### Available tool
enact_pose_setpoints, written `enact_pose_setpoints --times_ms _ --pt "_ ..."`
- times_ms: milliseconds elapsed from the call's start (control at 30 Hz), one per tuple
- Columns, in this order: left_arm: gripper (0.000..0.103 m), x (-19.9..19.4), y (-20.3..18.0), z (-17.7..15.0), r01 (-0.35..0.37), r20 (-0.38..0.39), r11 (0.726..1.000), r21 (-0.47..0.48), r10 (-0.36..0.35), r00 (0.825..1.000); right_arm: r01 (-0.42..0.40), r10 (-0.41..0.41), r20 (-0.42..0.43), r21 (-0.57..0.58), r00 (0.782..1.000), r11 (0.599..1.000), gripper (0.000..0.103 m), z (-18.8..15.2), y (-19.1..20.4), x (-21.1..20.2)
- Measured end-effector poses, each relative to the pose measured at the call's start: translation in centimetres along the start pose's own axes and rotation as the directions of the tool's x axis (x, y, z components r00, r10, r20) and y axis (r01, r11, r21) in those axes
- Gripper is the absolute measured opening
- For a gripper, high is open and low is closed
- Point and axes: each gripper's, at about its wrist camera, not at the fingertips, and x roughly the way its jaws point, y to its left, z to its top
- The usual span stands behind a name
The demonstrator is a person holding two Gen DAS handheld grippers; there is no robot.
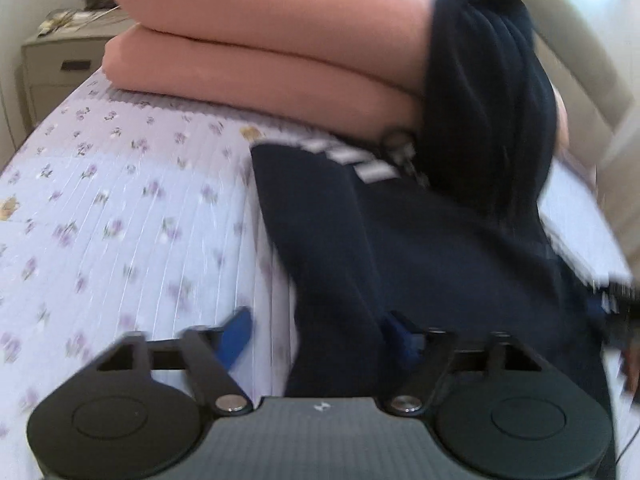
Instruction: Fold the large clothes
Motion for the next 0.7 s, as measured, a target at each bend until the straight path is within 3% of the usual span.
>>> enact_pose_setpoints --times_ms 33,100,167,200,233,267,300,333,367,400,433,467,567,633,700 --pt "0.032 -0.5 -0.3 -0.5 0.005 -0.013 1.0 0.014 -0.005 1.0 0.006 -0.005 0.017 -0.036 1.0 0.999 0.013 0.1 0.6 -0.8" --pt "0.026 -1.5 -0.3 -1.3 0.011 -0.007 1.0 -0.006 -0.011 1.0 0.0 0.001 0.101 -0.005 0.995 1.0 0.008 0.5 1.0 -2.9" --pt "0.031 -1.3 -0.5 -1.5 -0.022 -0.007 1.0 0.005 0.022 1.0 -0.059 0.045 0.192 0.072 0.98 0.996 0.008 0.8 0.2 -5.4" --pt "0.034 -1.3 -0.3 -1.5 -0.031 -0.018 1.0 -0.005 0.031 0.999 -0.048 0.033 0.191 0.077 0.981 0.996 0.008 1.0 0.0 -5.7" --pt "0.038 -1.2 -0.1 -1.4 -0.038 -0.036 0.999 -0.026 0.037 0.999 0.003 -0.01 0.149 0.05 0.989 0.999 0.041 1.4 0.1 -5.1" --pt "0.042 -1.2 0.0 -1.3 -0.03 -0.051 0.998 -0.05 0.027 0.998 0.082 -0.081 0.036 -0.015 0.996 0.997 0.053 1.8 0.2 -3.8" --pt "0.046 -1.4 -0.1 -1.0 -0.024 -0.063 0.998 -0.052 0.021 0.998 0.148 -0.15 -0.037 -0.054 0.988 0.987 0.052 1.9 0.3 -3.0" --pt "0.061 -1.7 -0.4 -0.8 -0.024 -0.077 0.999 -0.044 0.02 0.997 0.191 -0.198 -0.078 -0.096 0.977 0.977 0.052 1.7 0.3 -2.7" --pt "0.084 -1.9 -0.8 -0.7 -0.032 -0.092 0.999 -0.035 0.029 0.995 0.192 -0.201 -0.071 -0.116 0.977 0.974 0.056 1.6 0.3 -3.1" --pt "0.093 -2.0 -1.1 -0.7 -0.044 -0.097 0.999 -0.026 0.042 0.994 0.191 -0.197 -0.04 -0.124 0.98 0.974 0.064 1.4 0.5 -3.9" --pt "0.101 -2.1 -1.4 -0.7 -0.055 -0.098 0.998 -0.019 0.053 0.994 0.188 -0.188 0.01 -0.129 0.982 0.974 0.085 1.2 0.8 -5.0" --pt "0.1 -2.1 -1.7 -0.7 -0.063 -0.105 0.998 -0.012 0.061 0.993 0.178 -0.172 0.058 -0.137 0.983 0.974 0.098 1.0 1.4 -5.9" --pt "0.1 -1.4 -1.7 -0.7 -0.078 -0.143 0.996 -0.041 0.071 0.987 0.111 -0.087 0.109 -0.229 0.99 0.967 0.102 -0.1 3.6 -6.1" --pt "0.101 -0.7 -1.4 -0.9 -0.106 -0.168 0.993 -0.054 0.096 0.981 0.059 -0.051 0.035 -0.314 0.998 0.947 0.102 -0.9 4.6 -4.6" --pt "0.103 -0.6 -2.1 -1.0 -0.125 -0.182 0.992 -0.007 0.122 0.976 0.053 -0.083 -0.066 -0.36 0.994 0.931 0.102 -2.2 4.8 -2.2"
